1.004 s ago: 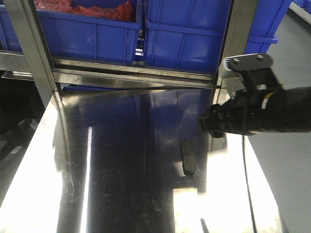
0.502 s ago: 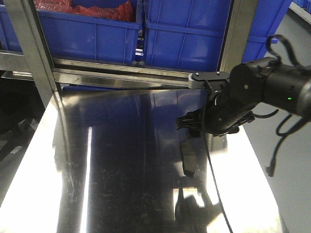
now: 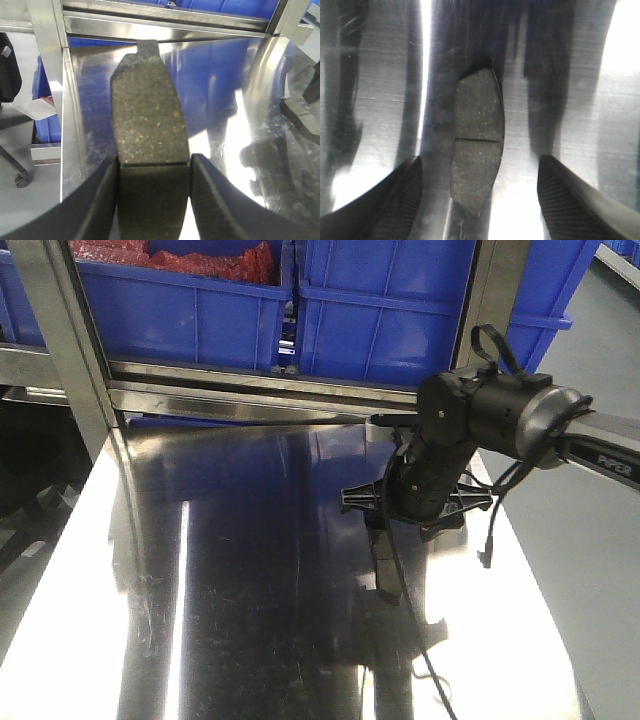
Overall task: Move and align brake pads A on conveyor
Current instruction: 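Lower the open right gripper over the remaining brake pad, then close the right gripper on the brake pad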
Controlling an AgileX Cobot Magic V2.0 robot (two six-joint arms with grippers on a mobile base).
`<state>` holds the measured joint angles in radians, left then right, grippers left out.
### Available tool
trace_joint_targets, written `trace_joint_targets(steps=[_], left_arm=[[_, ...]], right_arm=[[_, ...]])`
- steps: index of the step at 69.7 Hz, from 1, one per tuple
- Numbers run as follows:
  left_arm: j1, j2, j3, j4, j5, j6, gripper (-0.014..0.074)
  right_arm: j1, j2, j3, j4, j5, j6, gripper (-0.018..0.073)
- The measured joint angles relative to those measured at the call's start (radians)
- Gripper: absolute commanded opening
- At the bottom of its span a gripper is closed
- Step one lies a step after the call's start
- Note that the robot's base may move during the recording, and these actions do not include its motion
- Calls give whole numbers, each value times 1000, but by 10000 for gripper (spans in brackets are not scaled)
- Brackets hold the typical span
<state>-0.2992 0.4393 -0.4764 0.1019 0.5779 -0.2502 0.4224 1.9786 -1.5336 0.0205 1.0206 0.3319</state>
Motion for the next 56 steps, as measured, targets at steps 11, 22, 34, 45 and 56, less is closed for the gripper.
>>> trace_joint_targets(steps=[11, 22, 34, 45, 56], left_arm=[[0, 0, 0, 0, 0, 0, 10], [0, 0, 0, 0, 0, 0, 10], [0, 0, 0, 0, 0, 0, 10], [0, 0, 0, 0, 0, 0, 10], [0, 0, 0, 0, 0, 0, 10]], right_arm=[[4, 37, -41, -4, 33, 23, 470], [4, 72, -44, -9, 47, 31, 470], [4, 106, -45, -9, 50, 32, 470], [4, 129, -45, -9, 45, 32, 470], [4, 138, -45, -8, 22, 35, 470]])
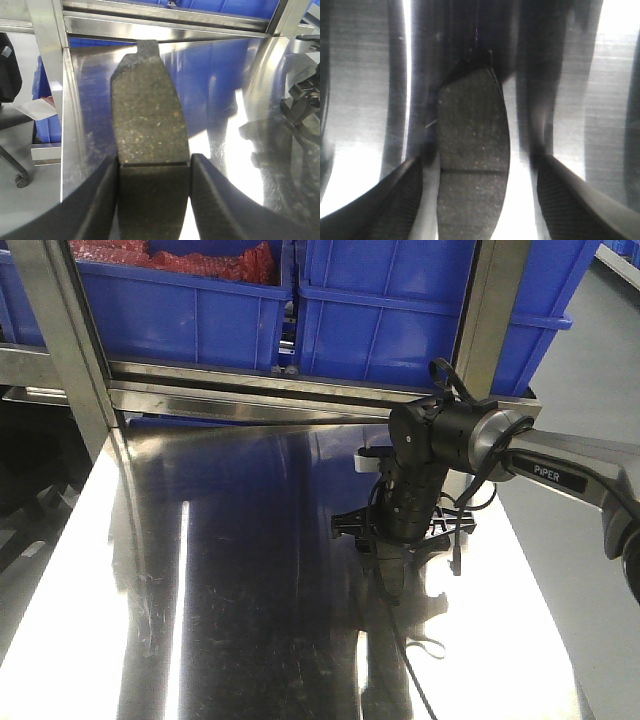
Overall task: Move and align brake pads A on conveyor
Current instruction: 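Close the right gripper on the brake pad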
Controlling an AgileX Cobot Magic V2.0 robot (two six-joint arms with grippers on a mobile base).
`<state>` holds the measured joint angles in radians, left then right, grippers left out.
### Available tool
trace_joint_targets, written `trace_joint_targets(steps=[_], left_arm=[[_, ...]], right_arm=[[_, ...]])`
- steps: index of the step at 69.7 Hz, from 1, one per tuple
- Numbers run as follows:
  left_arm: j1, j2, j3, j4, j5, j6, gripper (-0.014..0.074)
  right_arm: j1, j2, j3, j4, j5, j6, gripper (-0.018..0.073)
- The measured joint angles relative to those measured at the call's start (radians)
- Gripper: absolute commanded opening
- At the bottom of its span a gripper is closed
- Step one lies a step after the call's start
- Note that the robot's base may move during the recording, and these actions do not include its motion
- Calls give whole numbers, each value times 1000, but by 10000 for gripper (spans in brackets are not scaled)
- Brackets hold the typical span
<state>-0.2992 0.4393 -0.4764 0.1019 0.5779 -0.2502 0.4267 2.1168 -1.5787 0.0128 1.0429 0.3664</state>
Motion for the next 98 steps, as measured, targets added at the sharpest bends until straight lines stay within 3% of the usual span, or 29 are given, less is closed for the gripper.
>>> trace_joint_targets(steps=[72, 83, 98], left_arm=[[0, 0, 0, 0, 0, 0, 10], [0, 0, 0, 0, 0, 0, 10], [0, 0, 0, 0, 0, 0, 10]], right_arm=[[0, 0, 0, 0, -6, 3, 377], [0, 0, 0, 0, 1, 0, 305], [0, 0, 0, 3, 1, 0, 124]])
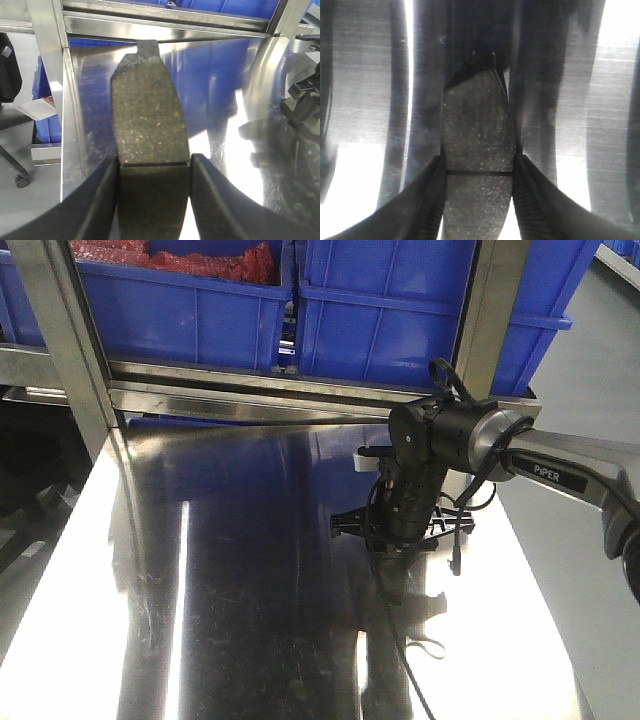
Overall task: Move and align brake pads A on conveyor
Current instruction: 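Close the right gripper on the brake pad, then lift the brake pad off the table with the right gripper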
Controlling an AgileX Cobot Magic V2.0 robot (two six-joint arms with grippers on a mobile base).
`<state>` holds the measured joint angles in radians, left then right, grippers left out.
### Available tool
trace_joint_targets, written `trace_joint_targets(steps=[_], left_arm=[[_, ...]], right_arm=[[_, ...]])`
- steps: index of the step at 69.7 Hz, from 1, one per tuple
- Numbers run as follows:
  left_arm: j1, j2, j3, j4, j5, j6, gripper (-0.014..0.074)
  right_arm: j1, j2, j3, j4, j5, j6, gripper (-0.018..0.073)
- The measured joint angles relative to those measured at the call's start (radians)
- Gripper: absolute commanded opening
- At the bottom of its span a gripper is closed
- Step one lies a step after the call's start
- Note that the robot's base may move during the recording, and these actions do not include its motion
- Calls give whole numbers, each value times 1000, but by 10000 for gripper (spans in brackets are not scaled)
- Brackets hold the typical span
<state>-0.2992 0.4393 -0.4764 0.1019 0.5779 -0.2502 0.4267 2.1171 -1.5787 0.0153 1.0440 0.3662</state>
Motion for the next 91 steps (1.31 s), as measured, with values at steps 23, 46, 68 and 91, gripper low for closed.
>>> trace_joint_targets(steps=[23, 46, 68, 91], left_arm=[[0, 0, 0, 0, 0, 0, 10], [0, 0, 0, 0, 0, 0, 10], [0, 0, 0, 0, 0, 0, 10], [0, 0, 0, 0, 0, 0, 10]], right_arm=[[0, 0, 0, -5, 0, -4, -3], [0, -91, 0, -130, 54, -105, -1], [-106, -308, 120, -34, 21, -212, -1], [-228, -631, 385, -35, -75, -264, -1]])
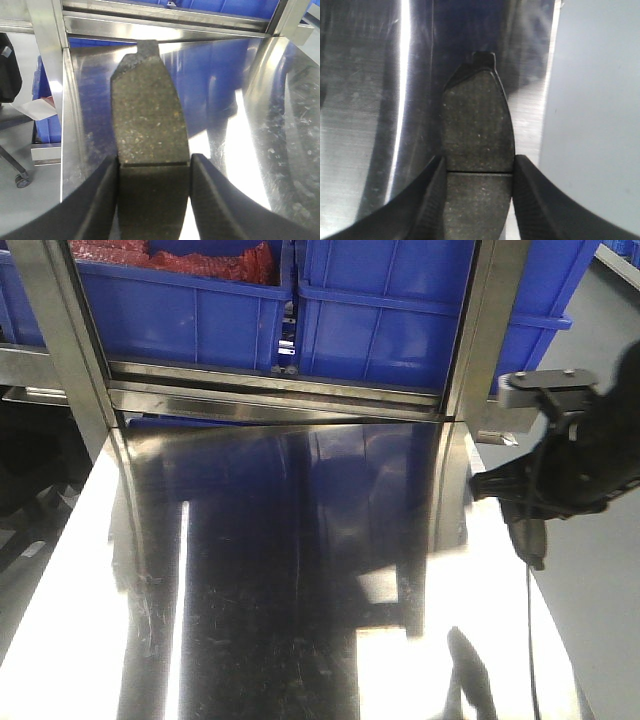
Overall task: Move and align brake pads A on conveyor
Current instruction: 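Lift the brake pad off the table with the right gripper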
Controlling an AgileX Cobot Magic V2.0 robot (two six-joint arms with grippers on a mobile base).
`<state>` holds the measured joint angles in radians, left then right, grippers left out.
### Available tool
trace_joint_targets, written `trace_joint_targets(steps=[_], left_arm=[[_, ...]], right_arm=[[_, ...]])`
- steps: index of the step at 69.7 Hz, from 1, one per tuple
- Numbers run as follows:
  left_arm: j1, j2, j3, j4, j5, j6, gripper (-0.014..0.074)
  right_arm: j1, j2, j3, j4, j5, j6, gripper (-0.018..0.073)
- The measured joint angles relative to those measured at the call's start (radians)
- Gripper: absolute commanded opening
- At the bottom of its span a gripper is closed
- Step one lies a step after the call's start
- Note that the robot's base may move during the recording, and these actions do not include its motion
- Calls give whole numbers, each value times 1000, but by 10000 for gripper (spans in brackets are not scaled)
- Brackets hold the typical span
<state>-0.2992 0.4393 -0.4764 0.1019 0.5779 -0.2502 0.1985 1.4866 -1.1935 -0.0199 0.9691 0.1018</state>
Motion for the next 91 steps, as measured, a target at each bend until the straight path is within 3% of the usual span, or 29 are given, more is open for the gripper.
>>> trace_joint_targets(steps=[64, 91], left_arm=[[0, 0, 0, 0, 0, 0, 10], [0, 0, 0, 0, 0, 0, 10]], right_arm=[[-11, -869, 719, -3, -362, -2, -1], [-11, -990, 786, -6, -455, -3, -1]])
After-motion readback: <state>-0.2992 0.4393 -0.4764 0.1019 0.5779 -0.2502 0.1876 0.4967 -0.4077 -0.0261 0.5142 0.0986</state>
